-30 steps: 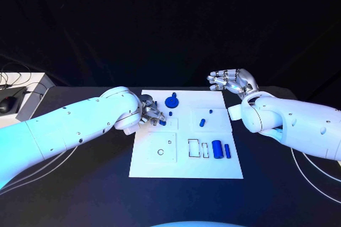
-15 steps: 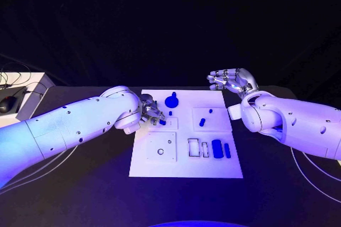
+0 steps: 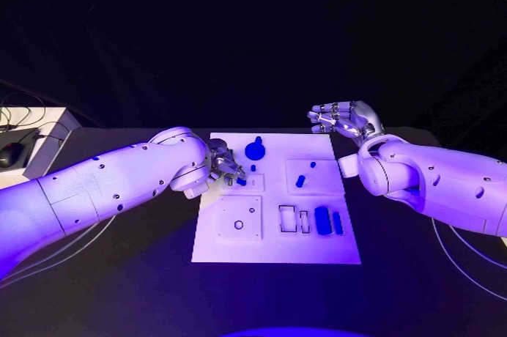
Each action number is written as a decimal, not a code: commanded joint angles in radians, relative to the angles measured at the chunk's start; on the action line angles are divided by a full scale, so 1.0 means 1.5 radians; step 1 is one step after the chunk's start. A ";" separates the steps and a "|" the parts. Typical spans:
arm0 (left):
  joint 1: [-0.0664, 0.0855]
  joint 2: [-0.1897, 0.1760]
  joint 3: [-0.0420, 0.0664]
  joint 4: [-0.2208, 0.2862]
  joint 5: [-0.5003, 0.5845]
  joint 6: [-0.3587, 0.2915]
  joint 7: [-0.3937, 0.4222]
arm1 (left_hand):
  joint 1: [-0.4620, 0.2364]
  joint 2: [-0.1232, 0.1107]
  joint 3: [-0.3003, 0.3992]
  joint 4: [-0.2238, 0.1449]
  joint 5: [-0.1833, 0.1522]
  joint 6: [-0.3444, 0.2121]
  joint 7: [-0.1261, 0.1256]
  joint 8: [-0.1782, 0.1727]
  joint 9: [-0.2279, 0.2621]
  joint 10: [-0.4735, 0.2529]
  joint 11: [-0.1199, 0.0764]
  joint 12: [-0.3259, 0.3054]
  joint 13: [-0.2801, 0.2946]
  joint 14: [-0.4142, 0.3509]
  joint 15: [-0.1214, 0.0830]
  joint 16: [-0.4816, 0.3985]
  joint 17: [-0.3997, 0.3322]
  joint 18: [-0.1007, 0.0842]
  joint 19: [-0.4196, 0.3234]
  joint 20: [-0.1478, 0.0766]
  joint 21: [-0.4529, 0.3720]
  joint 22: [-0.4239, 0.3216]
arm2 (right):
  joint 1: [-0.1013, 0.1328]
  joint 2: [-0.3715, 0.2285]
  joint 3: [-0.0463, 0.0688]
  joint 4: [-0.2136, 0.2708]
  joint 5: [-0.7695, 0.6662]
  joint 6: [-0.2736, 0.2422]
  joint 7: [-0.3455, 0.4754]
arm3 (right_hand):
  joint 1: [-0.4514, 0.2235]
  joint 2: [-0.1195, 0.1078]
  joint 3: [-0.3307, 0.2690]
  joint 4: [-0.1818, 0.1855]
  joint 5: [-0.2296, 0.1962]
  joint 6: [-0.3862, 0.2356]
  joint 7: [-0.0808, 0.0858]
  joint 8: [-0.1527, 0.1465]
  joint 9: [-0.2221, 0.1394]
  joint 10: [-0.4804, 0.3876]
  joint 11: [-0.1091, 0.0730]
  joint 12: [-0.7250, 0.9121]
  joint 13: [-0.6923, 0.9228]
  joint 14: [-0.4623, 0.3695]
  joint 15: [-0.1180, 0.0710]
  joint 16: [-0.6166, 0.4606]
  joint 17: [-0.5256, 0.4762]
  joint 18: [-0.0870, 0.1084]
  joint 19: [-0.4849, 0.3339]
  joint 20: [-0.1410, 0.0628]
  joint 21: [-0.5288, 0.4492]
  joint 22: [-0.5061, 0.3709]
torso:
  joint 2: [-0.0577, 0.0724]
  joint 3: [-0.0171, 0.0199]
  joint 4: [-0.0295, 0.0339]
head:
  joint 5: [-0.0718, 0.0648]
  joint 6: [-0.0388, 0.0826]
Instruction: Assemble the parts on the task board
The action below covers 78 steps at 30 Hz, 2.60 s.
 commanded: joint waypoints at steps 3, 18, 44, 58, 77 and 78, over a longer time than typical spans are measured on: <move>-0.002 0.003 -0.001 0.002 0.003 0.004 0.002 | 0.014 0.009 -0.009 -0.010 -0.003 0.041 -0.035 -0.007 0.009 0.010 -0.014 0.002 0.005 -0.001 -0.006 0.004 0.000 -0.009 0.001 -0.005 -0.004 0.003 | 0.000 0.001 0.000 0.000 -0.002 0.010 0.007 | -0.001 -0.002 0.003 0.001 0.004 -0.006 -0.001 -0.003 0.000 -0.006 0.000 -0.003 -0.001 -0.005 0.001 0.002 -0.001 -0.009 -0.005 0.000 0.004 -0.003 | 0.000 -0.0005 0.0000 | -0.001 0.000; -0.002 0.004 -0.001 -0.002 0.005 0.005 0.001 | 0.015 0.010 -0.029 0.011 -0.004 0.048 -0.038 -0.011 0.017 0.010 -0.015 0.001 0.009 -0.001 -0.006 0.006 0.000 -0.011 0.003 -0.007 -0.006 0.006 | 0.000 0.001 0.000 0.000 -0.002 0.009 0.007 | -0.001 -0.002 0.003 0.001 0.004 -0.006 -0.001 -0.003 0.000 -0.006 0.000 -0.003 -0.001 -0.005 0.001 0.002 -0.001 -0.009 -0.005 0.000 0.004 -0.003 | 0.000 -0.0004 0.0001 | -0.002 -0.001; -0.002 0.008 0.003 -0.003 0.060 -0.006 0.005 | 0.002 0.015 0.055 -0.038 0.029 0.050 -0.032 -0.010 0.040 0.021 -0.015 -0.011 0.010 0.001 -0.005 0.013 0.005 -0.011 0.004 -0.004 -0.007 0.015 | -0.001 0.001 0.000 -0.001 -0.002 0.011 0.008 | -0.002 -0.002 0.004 0.001 0.004 -0.007 -0.001 -0.003 0.000 -0.007 0.001 -0.003 -0.001 -0.006 0.001 0.002 -0.001 -0.009 -0.006 0.001 0.006 -0.009 | 0.000 -0.0004 -0.0001 | -0.003 -0.002; -0.002 0.007 0.005 -0.004 0.076 -0.010 0.003 | 0.002 0.016 0.030 -0.040 0.036 0.072 -0.043 0.001 0.048 0.037 -0.021 -0.022 0.017 0.002 -0.007 0.021 0.013 -0.016 0.006 -0.005 -0.009 0.019 | -0.003 0.003 0.000 -0.004 -0.002 0.013 0.008 | -0.002 -0.002 0.004 0.001 0.004 -0.007 0.000 -0.003 -0.001 -0.008 0.001 -0.004 -0.001 -0.007 0.001 0.002 -0.001 -0.009 -0.007 0.001 0.007 -0.010 | 0.000 -0.0003 0.0000 | -0.001 -0.002; 0.000 0.005 0.005 -0.014 0.054 -0.010 0.001 | 0.046 0.042 -0.091 -0.049 0.033 0.106 -0.052 -0.001 0.028 0.068 -0.023 -0.027 0.006 0.005 -0.004 0.034 0.019 -0.026 0.012 -0.004 -0.008 0.030 | -0.005 0.003 0.000 -0.005 -0.002 0.013 0.008 | -0.002 -0.002 0.004 0.001 0.004 -0.007 0.000 -0.003 -0.001 -0.008 0.001 -0.004 -0.001 -0.007 0.001 0.002 -0.001 -0.009 -0.007 0.001 0.007 -0.010 | 0.000 -0.0007 0.0002 | -0.001 -0.002; 0.000 0.005 0.005 -0.014 0.053 -0.010 0.001 | 0.048 0.044 -0.095 -0.050 0.033 0.106 -0.052 -0.001 0.027 0.068 -0.023 -0.028 0.006 0.005 -0.004 0.035 0.018 -0.026 0.012 -0.004 -0.008 0.030 | -0.005 0.003 0.000 -0.005 -0.002 0.013 0.008 | -0.002 -0.002 0.004 0.001 0.004 -0.007 0.000 -0.003 -0.001 -0.008 0.001 -0.004 -0.001 -0.007 0.001 0.002 -0.001 -0.009 -0.007 0.001 0.007 -0.010 | 0.000 -0.0007 0.0003 | -0.001 -0.002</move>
